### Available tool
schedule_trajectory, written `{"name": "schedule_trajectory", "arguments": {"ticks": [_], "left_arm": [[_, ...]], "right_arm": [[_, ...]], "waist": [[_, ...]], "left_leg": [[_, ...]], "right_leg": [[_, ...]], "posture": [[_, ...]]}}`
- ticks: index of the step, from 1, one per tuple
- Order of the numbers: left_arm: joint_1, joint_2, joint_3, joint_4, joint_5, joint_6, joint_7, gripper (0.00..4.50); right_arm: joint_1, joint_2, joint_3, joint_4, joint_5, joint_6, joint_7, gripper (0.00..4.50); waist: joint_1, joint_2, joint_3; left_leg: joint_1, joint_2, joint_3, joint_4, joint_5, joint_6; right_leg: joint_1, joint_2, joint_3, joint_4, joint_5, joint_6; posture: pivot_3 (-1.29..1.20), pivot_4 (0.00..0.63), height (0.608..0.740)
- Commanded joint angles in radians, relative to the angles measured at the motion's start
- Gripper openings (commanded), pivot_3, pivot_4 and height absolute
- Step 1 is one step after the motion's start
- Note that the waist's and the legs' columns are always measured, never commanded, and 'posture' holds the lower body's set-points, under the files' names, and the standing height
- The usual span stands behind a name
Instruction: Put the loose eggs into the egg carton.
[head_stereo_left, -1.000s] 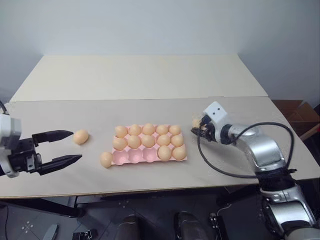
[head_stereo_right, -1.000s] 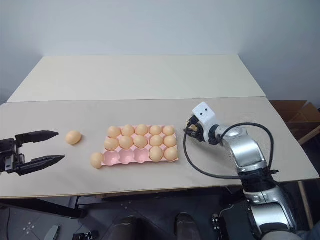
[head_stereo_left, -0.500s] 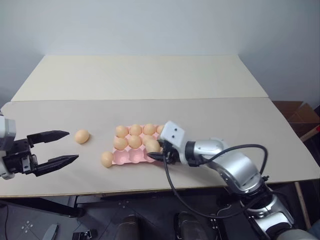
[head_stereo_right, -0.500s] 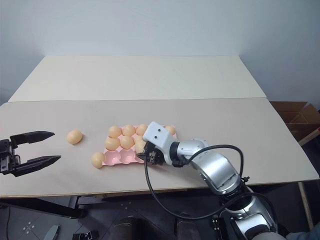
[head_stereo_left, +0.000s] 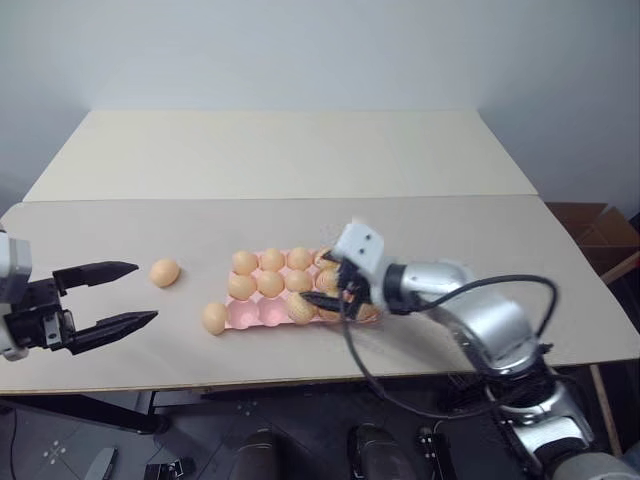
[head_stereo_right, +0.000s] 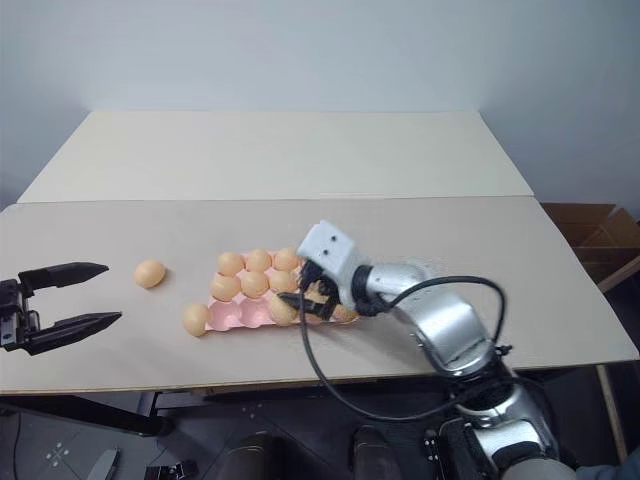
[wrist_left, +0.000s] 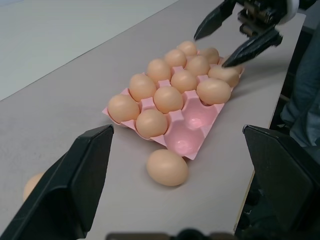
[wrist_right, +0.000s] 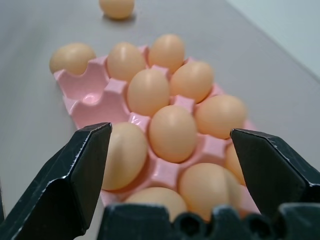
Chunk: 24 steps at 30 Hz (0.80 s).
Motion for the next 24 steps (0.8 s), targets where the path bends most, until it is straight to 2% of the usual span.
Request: {"name": "schedule_trajectory", "arguments": {"ticks": [1, 5, 11, 17, 24], "left_arm": [[0.009, -0.003, 0.031, -0.011, -0.006, -0.010, -0.002, 4.50], [0.029, -0.010, 0.038, 0.015, 0.010, -0.016, -0.002, 4.50], [0.072, -0.018, 0.059, 0.031, 0.025, -0.014, -0.001, 4.50], [0.089, -0.051, -0.007, 0.007, 0.044, 0.022, 0.072, 4.50], [0.046, -0.136, -0.181, -0.121, 0.054, 0.179, 0.349, 4.50]], "right_arm": [[0.053, -0.109, -0.185, -0.078, 0.088, -0.010, 0.082, 4.44], [0.189, -0.259, -0.350, -0.063, 0.121, -0.127, 0.190, 4.44], [0.423, -0.397, -0.557, -0.035, 0.141, -0.244, 0.304, 4.44], [0.452, -0.414, -0.593, -0.037, 0.161, -0.255, 0.288, 4.44], [0.444, -0.410, -0.577, -0.044, 0.179, -0.261, 0.256, 4.44]], "waist": [[0.002, 0.000, 0.000], [0.003, 0.000, 0.000], [-0.003, 0.000, 0.000], [-0.003, 0.000, 0.000], [0.003, -0.001, 0.000]], "left_leg": [[0.000, 0.000, 0.000, 0.000, 0.000, 0.000], [0.000, 0.000, 0.000, 0.000, 0.000, 0.000], [0.002, 0.001, 0.000, 0.000, 0.000, 0.000], [0.004, 0.001, 0.001, 0.000, 0.000, 0.000], [0.003, 0.000, 0.001, 0.000, 0.000, 0.000]], "right_leg": [[0.000, 0.000, 0.000, 0.000, 0.000, 0.000], [0.001, 0.000, 0.000, -0.001, 0.000, 0.000], [0.001, 0.001, 0.000, 0.000, -0.003, 0.003], [0.002, 0.001, 0.001, 0.000, -0.005, 0.002], [0.004, 0.000, 0.002, -0.002, -0.001, 0.002]], "posture": [[0.00, 0.150, 0.740], [0.00, 0.150, 0.740], [0.00, 0.150, 0.740], [0.00, 0.150, 0.740], [0.00, 0.150, 0.740]]}}
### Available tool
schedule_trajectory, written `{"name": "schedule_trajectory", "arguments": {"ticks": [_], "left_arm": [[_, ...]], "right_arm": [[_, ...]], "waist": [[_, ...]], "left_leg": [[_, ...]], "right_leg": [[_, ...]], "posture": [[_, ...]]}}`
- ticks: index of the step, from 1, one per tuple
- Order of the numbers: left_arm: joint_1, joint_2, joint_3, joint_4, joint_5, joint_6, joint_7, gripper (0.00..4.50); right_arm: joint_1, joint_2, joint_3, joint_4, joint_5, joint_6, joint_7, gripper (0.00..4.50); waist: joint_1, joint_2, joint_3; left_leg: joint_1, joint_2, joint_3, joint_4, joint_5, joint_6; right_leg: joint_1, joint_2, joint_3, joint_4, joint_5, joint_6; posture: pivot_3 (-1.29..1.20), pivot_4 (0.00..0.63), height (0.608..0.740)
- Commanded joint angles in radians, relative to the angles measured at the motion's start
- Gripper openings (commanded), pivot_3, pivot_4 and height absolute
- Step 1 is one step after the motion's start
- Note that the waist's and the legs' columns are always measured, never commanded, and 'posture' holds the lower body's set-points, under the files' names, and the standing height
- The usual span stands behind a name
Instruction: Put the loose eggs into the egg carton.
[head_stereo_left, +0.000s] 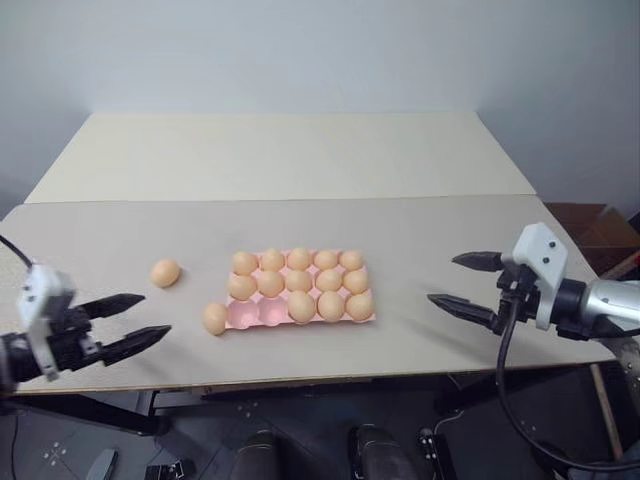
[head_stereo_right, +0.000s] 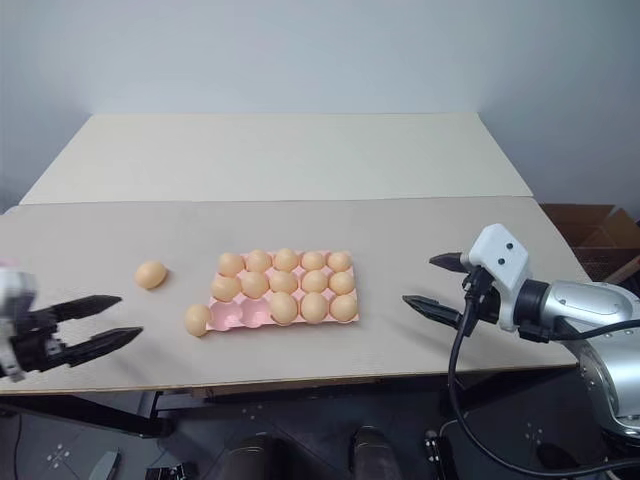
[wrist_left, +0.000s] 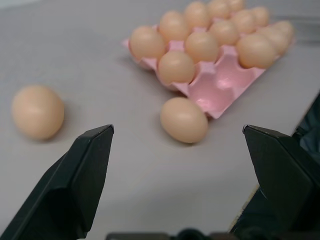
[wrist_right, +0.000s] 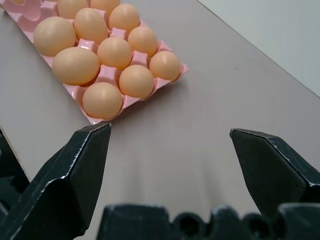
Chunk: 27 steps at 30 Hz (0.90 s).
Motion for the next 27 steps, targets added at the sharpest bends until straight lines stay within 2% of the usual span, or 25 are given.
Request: {"name": "schedule_trajectory", "arguments": {"ticks": [1, 7, 13, 19, 22, 27], "left_arm": [[-0.038, -0.048, -0.065, -0.098, -0.019, 0.070, 0.127, 4.50], [-0.114, -0.163, -0.162, -0.172, -0.018, 0.145, 0.312, 4.50], [-0.184, -0.191, -0.245, -0.141, 0.046, 0.215, 0.465, 4.50], [-0.218, -0.188, -0.258, -0.126, 0.039, 0.238, 0.477, 4.50], [-0.226, -0.183, -0.260, -0.118, 0.039, 0.254, 0.474, 3.97], [-0.227, -0.178, -0.257, -0.113, 0.035, 0.279, 0.476, 2.53]], "right_arm": [[-0.013, -0.006, -0.025, -0.029, 0.021, -0.029, -0.014, 4.44], [-0.014, -0.001, -0.020, -0.041, 0.033, -0.032, -0.028, 4.44], [-0.013, -0.004, -0.020, -0.048, 0.049, -0.037, -0.041, 4.44], [-0.011, -0.005, -0.025, -0.059, 0.064, -0.030, -0.059, 4.44], [-0.011, -0.002, -0.029, -0.064, 0.075, -0.020, -0.068, 4.50], [-0.023, -0.008, -0.028, -0.067, 0.093, -0.012, -0.088, 4.50]], "waist": [[0.001, 0.000, 0.000], [0.004, 0.000, 0.000], [0.003, 0.000, 0.000], [0.005, -0.001, 0.000], [0.005, -0.001, 0.000], [0.005, 0.000, 0.000]], "left_leg": [[0.000, 0.000, 0.000, 0.000, 0.000, 0.000], [0.002, -0.001, -0.001, 0.000, 0.000, 0.000], [0.004, -0.001, -0.002, 0.000, 0.000, 0.000], [0.004, -0.001, -0.003, 0.000, 0.000, 0.000], [0.004, -0.001, -0.003, 0.000, 0.000, 0.000], [0.005, -0.001, -0.003, 0.000, 0.000, 0.000]], "right_leg": [[0.000, 0.000, 0.000, 0.000, 0.001, -0.001], [0.003, 0.000, 0.000, -0.001, 0.001, 0.000], [0.006, 0.000, -0.001, -0.001, 0.001, 0.000], [0.006, 0.000, -0.001, -0.002, 0.001, 0.000], [0.006, 0.000, -0.001, -0.002, 0.001, 0.000], [0.007, 0.000, -0.001, -0.001, 0.001, 0.000]], "posture": [[0.00, 0.150, 0.740], [0.00, 0.150, 0.740], [0.00, 0.150, 0.740], [0.00, 0.150, 0.740], [0.00, 0.150, 0.740], [0.00, 0.150, 0.740]]}}
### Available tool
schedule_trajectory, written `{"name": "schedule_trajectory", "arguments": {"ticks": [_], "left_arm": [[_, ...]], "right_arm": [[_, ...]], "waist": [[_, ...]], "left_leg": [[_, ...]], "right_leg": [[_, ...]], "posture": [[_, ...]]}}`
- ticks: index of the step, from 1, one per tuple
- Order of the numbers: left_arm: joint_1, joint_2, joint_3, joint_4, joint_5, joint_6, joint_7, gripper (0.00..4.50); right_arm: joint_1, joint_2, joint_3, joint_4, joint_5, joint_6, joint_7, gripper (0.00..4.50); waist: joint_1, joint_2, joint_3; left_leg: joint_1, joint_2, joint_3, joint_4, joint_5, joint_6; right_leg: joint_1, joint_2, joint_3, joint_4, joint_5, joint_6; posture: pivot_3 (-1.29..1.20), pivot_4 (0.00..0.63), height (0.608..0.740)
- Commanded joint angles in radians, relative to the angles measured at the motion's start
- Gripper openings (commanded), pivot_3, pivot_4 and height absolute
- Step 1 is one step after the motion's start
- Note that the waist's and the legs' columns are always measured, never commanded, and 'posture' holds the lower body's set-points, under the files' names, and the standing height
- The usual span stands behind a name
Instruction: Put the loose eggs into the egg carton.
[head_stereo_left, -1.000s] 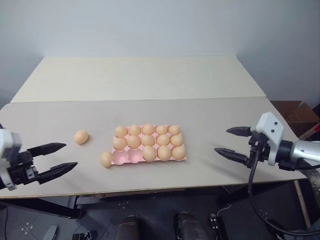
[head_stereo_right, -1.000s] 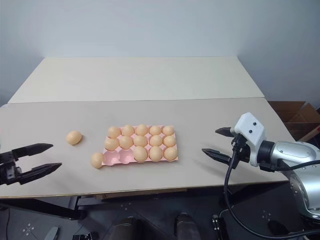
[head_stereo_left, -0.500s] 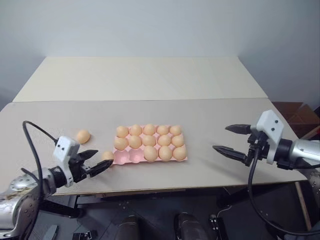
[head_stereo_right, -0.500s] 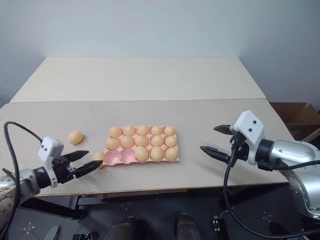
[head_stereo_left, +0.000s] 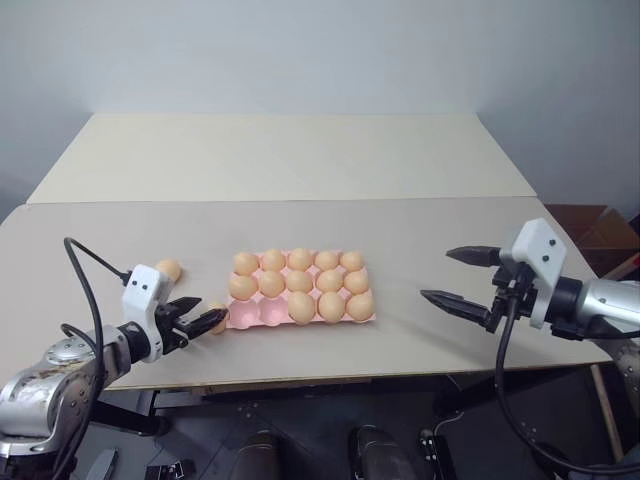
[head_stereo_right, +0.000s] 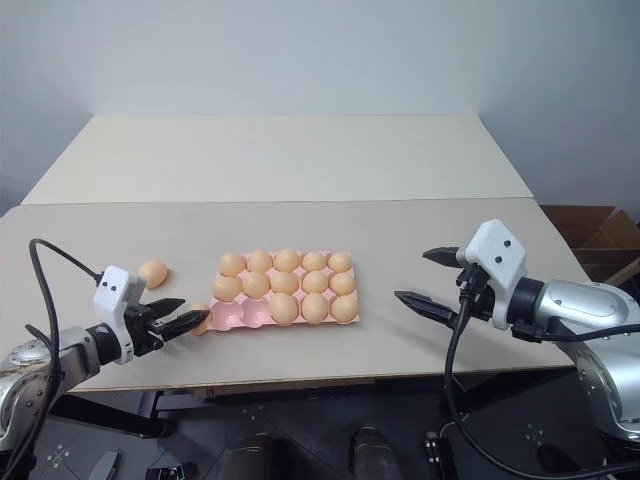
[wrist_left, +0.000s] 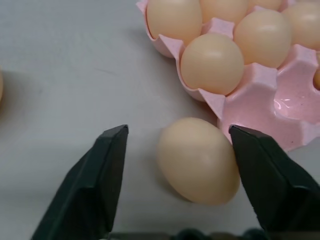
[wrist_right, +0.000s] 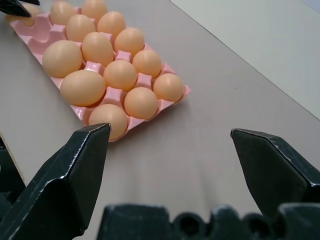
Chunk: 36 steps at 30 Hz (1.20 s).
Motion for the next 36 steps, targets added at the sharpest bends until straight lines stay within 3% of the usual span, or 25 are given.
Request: {"name": "schedule_trajectory", "arguments": {"ticks": [1, 3, 15, 29, 32, 36], "left_arm": [[0.005, 0.018, 0.007, -0.001, 0.005, 0.016, 0.007, 2.22], [0.013, 0.024, 0.015, -0.005, 0.001, 0.017, 0.002, 1.59], [0.127, 0.102, 0.090, 0.002, 0.025, -0.102, -0.074, 1.59], [0.080, 0.221, 0.153, 0.086, 0.010, -0.157, -0.241, 1.59], [0.042, 0.213, 0.175, 0.091, -0.020, -0.122, -0.231, 2.14], [0.060, 0.242, 0.165, 0.070, -0.015, -0.111, -0.257, 3.39]], "right_arm": [[-0.024, -0.011, -0.032, -0.028, 0.026, -0.003, -0.017, 4.50], [-0.024, -0.013, -0.031, -0.030, 0.031, -0.004, -0.022, 4.50], [-0.025, -0.006, -0.019, -0.041, 0.058, -0.005, -0.056, 4.50], [-0.015, 0.019, -0.001, -0.066, 0.071, -0.006, -0.096, 4.50], [-0.010, 0.020, -0.008, -0.072, 0.076, -0.003, -0.099, 4.50], [-0.002, 0.018, -0.018, -0.081, 0.089, 0.000, -0.106, 4.50]], "waist": [[-0.001, 0.000, 0.000], [-0.001, 0.000, 0.000], [-0.005, 0.001, -0.001], [-0.002, 0.001, 0.000], [0.001, 0.001, 0.000], [0.002, 0.001, 0.000]], "left_leg": [[0.000, 0.000, 0.000, 0.000, 0.000, 0.000], [0.000, 0.000, 0.000, 0.000, 0.000, 0.000], [0.001, 0.000, 0.000, 0.000, 0.000, 0.000], [-0.001, 0.000, 0.000, 0.000, 0.000, 0.000], [-0.002, 0.000, 0.000, 0.000, 0.000, 0.000], [-0.002, 0.000, 0.000, 0.000, 0.000, 0.000]], "right_leg": [[0.000, 0.000, 0.000, 0.000, 0.000, 0.000], [0.000, 0.000, 0.000, 0.000, 0.000, 0.000], [0.000, 0.000, 0.000, 0.000, -0.003, -0.005], [-0.002, -0.001, 0.000, 0.000, -0.004, -0.003], [-0.002, -0.001, -0.001, 0.000, -0.004, -0.003], [-0.001, -0.001, -0.001, -0.001, -0.004, -0.002]], "posture": [[0.00, 0.150, 0.740], [0.00, 0.150, 0.740], [0.00, 0.150, 0.740], [0.00, 0.150, 0.740], [0.00, 0.150, 0.740], [0.00, 0.150, 0.740]]}}
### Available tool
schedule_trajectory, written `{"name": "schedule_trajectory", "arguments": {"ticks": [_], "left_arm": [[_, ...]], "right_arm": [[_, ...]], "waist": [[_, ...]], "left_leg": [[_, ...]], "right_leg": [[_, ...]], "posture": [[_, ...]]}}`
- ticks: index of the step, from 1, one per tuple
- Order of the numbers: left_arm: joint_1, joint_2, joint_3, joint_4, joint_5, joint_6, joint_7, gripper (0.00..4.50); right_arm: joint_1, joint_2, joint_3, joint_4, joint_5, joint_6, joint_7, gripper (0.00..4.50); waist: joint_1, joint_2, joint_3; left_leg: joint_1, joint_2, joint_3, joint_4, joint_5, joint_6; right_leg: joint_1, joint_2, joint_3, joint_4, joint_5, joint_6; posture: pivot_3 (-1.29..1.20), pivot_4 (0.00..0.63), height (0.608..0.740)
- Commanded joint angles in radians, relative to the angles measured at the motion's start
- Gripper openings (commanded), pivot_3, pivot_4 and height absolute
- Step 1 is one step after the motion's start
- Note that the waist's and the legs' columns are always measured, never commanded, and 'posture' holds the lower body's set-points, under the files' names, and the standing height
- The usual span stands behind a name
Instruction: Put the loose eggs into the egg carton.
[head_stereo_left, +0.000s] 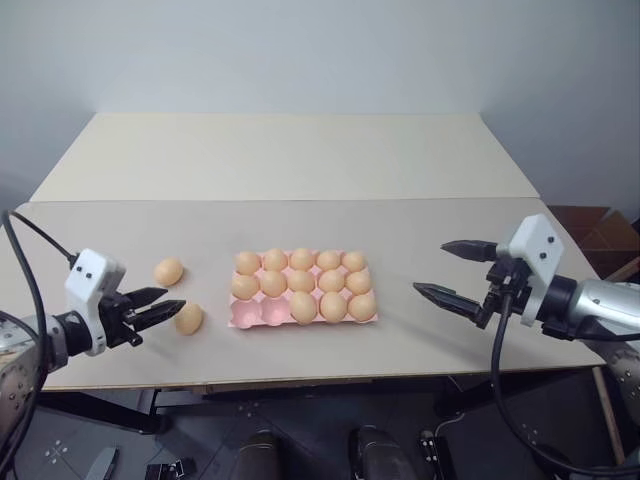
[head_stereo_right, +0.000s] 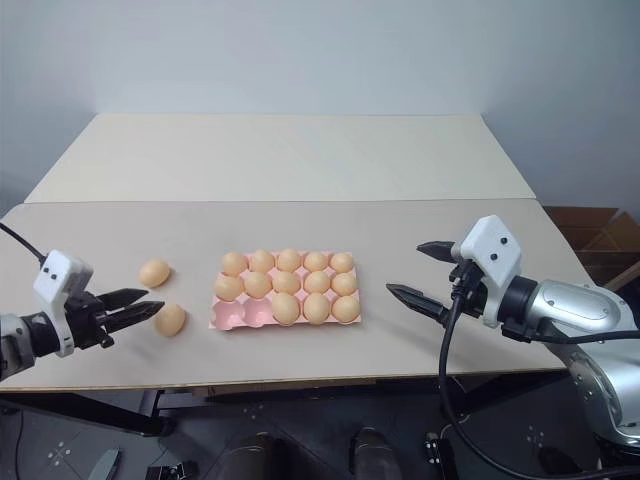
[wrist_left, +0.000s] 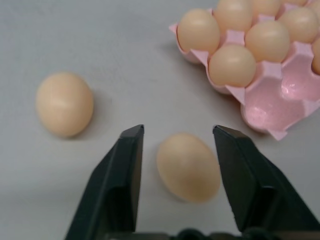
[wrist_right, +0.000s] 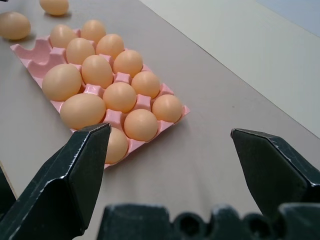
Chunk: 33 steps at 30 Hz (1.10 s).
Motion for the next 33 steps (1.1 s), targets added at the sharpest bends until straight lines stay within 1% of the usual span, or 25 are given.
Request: {"name": "schedule_trajectory", "arguments": {"ticks": [1, 3, 9, 11, 15, 18, 22, 24, 27, 29, 31, 33], "left_arm": [[0.009, 0.026, 0.010, -0.031, 0.013, 0.008, 0.000, 3.74], [-0.003, 0.023, -0.014, -0.027, 0.026, 0.032, 0.034, 4.36], [-0.008, 0.019, -0.059, -0.038, 0.068, 0.119, 0.131, 4.36], [-0.022, 0.012, -0.093, -0.023, 0.095, 0.139, 0.170, 4.36], [-0.075, -0.013, -0.133, 0.005, 0.099, 0.203, 0.218, 4.36], [-0.103, -0.022, -0.157, 0.019, 0.108, 0.219, 0.226, 3.76], [-0.115, -0.029, -0.155, 0.017, 0.122, 0.215, 0.241, 2.45], [-0.113, -0.024, -0.136, 0.011, 0.106, 0.210, 0.220, 1.89], [-0.092, -0.005, -0.115, -0.001, 0.102, 0.194, 0.191, 1.89], [-0.058, 0.017, -0.092, -0.011, 0.111, 0.150, 0.152, 1.89], [-0.009, 0.057, -0.042, -0.028, 0.103, 0.078, 0.045, 1.89], [0.021, 0.068, 0.010, -0.023, 0.099, -0.089, -0.096, 1.89]], "right_arm": [[-0.002, -0.003, -0.029, -0.036, 0.023, -0.003, -0.009, 4.50], [-0.003, -0.003, -0.027, -0.037, 0.026, -0.005, -0.013, 4.50], [-0.009, -0.003, -0.023, -0.037, 0.034, -0.007, -0.024, 4.50], [-0.005, -0.001, -0.023, -0.039, 0.036, -0.009, -0.028, 4.50], [-0.015, 0.002, -0.018, -0.034, 0.038, -0.005, -0.038, 4.50], [-0.031, 0.007, -0.016, -0.030, 0.039, 0.002, -0.052, 4.50], [-0.032, 0.010, -0.018, -0.034, 0.040, 0.010, -0.066, 4.50], [-0.033, 0.010, -0.020, -0.035, 0.044, 0.012, -0.069, 4.50], [-0.036, 0.008, -0.020, -0.034, 0.045, 0.013, -0.071, 4.50], [-0.036, 0.003, -0.018, -0.030, 0.041, 0.008, -0.064, 4.50], [-0.033, -0.003, -0.020, -0.028, 0.039, 0.004, -0.057, 4.50], [-0.032, -0.009, -0.025, -0.027, 0.041, 0.002, -0.050, 4.50]], "waist": [[-0.001, 0.000, 0.000], [-0.001, 0.000, 0.000], [0.001, 0.000, 0.000], [0.001, 0.000, 0.000], [0.003, 0.000, 0.000], [0.004, 0.000, 0.000], [0.003, 0.000, 0.000], [0.003, 0.000, 0.000], [0.003, 0.000, 0.000], [0.003, 0.000, 0.000], [0.002, -0.001, 0.000], [-0.001, -0.001, 0.000]], "left_leg": [[0.000, 0.000, 0.000, 0.000, 0.000, 0.000], [0.000, 0.000, 0.000, 0.000, 0.000, 0.000], [0.000, 0.000, 0.000, 0.000, 0.000, 0.000], [0.000, 0.000, 0.000, 0.000, 0.000, 0.000], [0.000, 0.000, 0.000, 0.000, 0.000, 0.000], [0.000, 0.000, 0.000, 0.000, 0.000, 0.000], [0.000, 0.000, 0.000, 0.000, 0.000, 0.000], [0.000, 0.000, 0.000, 0.000, 0.000, 0.000], [0.000, 0.000, 0.000, 0.000, 0.000, 0.000], [0.000, 0.000, 0.000, 0.000, 0.000, 0.000], [0.000, 0.000, 0.000, 0.000, 0.000, 0.000], [-0.002, 0.000, 0.000, 0.000, 0.000, 0.000]], "right_leg": [[0.000, 0.000, 0.000, 0.000, 0.000, 0.000], [0.000, 0.000, 0.000, 0.000, 0.000, 0.000], [0.000, 0.000, 0.000, 0.000, 0.000, 0.001], [0.000, 0.000, 0.000, 0.000, 0.000, 0.001], [0.000, 0.000, 0.000, 0.000, 0.001, 0.003], [0.000, 0.000, 0.000, 0.000, 0.001, 0.003], [0.000, 0.000, 0.000, 0.000, 0.003, 0.001], [0.000, 0.000, 0.000, 0.000, 0.003, 0.001], [0.000, 0.000, 0.000, 0.000, 0.003, 0.001], [0.000, 0.000, 0.000, 0.000, 0.002, 0.000], [0.000, 0.000, 0.000, 0.000, 0.002, 0.000], [-0.002, 0.000, 0.000, 0.000, 0.001, -0.002]], "posture": [[0.00, 0.150, 0.740], [0.00, 0.150, 0.740], [0.00, 0.150, 0.740], [0.00, 0.150, 0.740], [0.00, 0.150, 0.740], [0.00, 0.150, 0.740], [0.00, 0.150, 0.740], [0.00, 0.150, 0.740], [0.00, 0.150, 0.740], [0.00, 0.150, 0.740], [0.00, 0.150, 0.740], [0.00, 0.150, 0.740]]}}
